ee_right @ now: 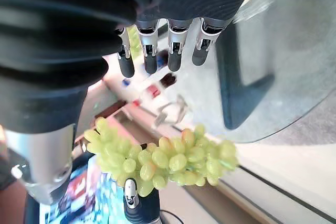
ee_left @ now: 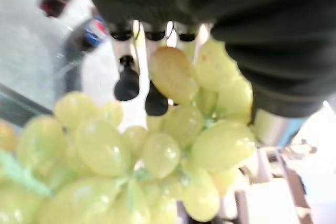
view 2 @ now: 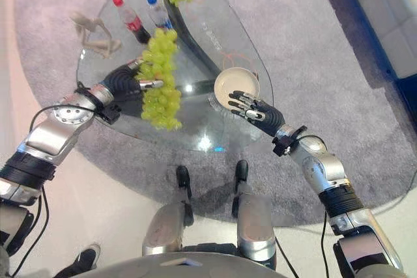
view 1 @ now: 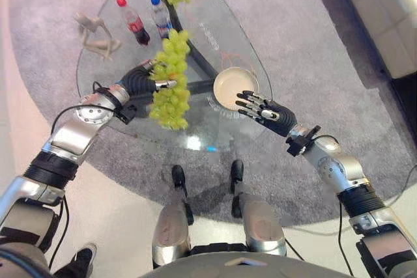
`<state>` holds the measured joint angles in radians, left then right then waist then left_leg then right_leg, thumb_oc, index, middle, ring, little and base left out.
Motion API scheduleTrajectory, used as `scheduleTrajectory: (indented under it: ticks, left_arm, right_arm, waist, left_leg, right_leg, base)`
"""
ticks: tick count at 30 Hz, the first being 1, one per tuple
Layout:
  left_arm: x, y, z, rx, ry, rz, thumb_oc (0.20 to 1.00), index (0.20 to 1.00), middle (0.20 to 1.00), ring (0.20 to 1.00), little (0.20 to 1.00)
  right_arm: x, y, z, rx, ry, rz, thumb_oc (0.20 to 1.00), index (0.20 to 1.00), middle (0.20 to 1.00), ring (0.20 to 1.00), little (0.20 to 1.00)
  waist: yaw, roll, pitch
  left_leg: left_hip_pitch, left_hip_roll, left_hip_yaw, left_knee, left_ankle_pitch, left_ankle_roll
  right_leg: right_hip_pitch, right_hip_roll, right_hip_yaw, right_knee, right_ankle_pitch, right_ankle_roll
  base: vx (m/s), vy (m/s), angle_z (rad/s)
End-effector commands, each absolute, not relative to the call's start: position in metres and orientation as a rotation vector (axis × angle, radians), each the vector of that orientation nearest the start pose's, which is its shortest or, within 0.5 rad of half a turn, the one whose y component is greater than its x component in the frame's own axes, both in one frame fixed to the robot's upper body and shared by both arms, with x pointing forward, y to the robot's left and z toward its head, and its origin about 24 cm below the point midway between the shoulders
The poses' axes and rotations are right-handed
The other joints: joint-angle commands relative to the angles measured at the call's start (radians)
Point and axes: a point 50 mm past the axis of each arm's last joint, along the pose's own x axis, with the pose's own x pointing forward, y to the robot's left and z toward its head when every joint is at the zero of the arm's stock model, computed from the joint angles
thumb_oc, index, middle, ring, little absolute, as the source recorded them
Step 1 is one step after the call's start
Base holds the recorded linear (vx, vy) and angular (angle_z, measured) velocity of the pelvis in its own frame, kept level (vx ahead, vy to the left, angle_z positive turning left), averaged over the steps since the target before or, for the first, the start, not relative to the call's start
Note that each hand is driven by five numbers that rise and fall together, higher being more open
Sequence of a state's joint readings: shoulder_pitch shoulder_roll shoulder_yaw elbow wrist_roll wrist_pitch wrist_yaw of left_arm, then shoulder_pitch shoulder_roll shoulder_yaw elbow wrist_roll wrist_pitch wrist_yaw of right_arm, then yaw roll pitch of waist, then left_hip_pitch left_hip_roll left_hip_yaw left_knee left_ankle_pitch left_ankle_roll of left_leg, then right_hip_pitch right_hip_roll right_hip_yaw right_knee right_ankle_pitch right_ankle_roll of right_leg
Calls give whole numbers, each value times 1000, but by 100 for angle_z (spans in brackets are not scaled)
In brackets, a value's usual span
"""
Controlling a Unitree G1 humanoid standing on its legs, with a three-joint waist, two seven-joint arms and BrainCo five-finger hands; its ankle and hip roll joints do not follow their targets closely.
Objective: Pick up fruits into the plate
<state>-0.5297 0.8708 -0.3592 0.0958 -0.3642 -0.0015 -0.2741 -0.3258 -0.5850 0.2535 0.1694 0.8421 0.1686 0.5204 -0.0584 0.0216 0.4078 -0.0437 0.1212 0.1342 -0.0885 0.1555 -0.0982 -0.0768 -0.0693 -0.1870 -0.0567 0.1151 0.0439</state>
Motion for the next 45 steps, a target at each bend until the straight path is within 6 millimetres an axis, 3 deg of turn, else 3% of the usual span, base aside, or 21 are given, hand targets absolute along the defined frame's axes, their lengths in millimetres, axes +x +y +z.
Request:
scheduleTrajectory:
  ticks: [1,10,19,31,45]
  left_arm:
    - [312,188,162,508,-178,-620,200,200,200,200,200]
    - [291,145,154,421,-187,-853,200,200,200,200,200]
    - [279,117,150,334,-196,-951,200,200,200,200,200]
    - [271,101,149,263,-215,-984,200,200,200,200,200]
    - [273,104,147,228,-207,-917,200,200,200,200,200]
  right_arm:
    - [281,-158,73,275,171,845,1000,1000,1000,1000,1000]
    - [262,-129,54,427,277,975,1000,1000,1000,1000,1000]
    - [246,-107,43,518,343,1045,1000,1000,1000,1000,1000]
    - [233,-91,41,599,346,1104,1000,1000,1000,1000,1000]
    - [216,-73,47,701,319,1229,1000,1000,1000,1000,1000]
  waist:
    - [10,-17,-200]
    - [34,-10,-283]
    - [37,-8,-321]
    - [33,-6,-331]
    - [31,-9,-326]
  left_leg:
    - [19,-54,12,14,-43,4]
    - [97,-65,4,1,-65,14]
    - [142,-68,0,1,-89,20]
    - [172,-71,2,1,-106,26]
    - [187,-78,2,1,-117,35]
  right_leg:
    - [50,-31,-11,14,-28,54]
    - [143,-41,-48,-21,-31,61]
    - [187,-40,-57,-31,-38,67]
    - [211,-40,-54,-31,-43,72]
    - [220,-43,-48,-31,-43,78]
  base:
    - [127,74,9]
    - [103,55,6]
    - [52,22,5]
    - [24,5,0]
    - [0,0,0]
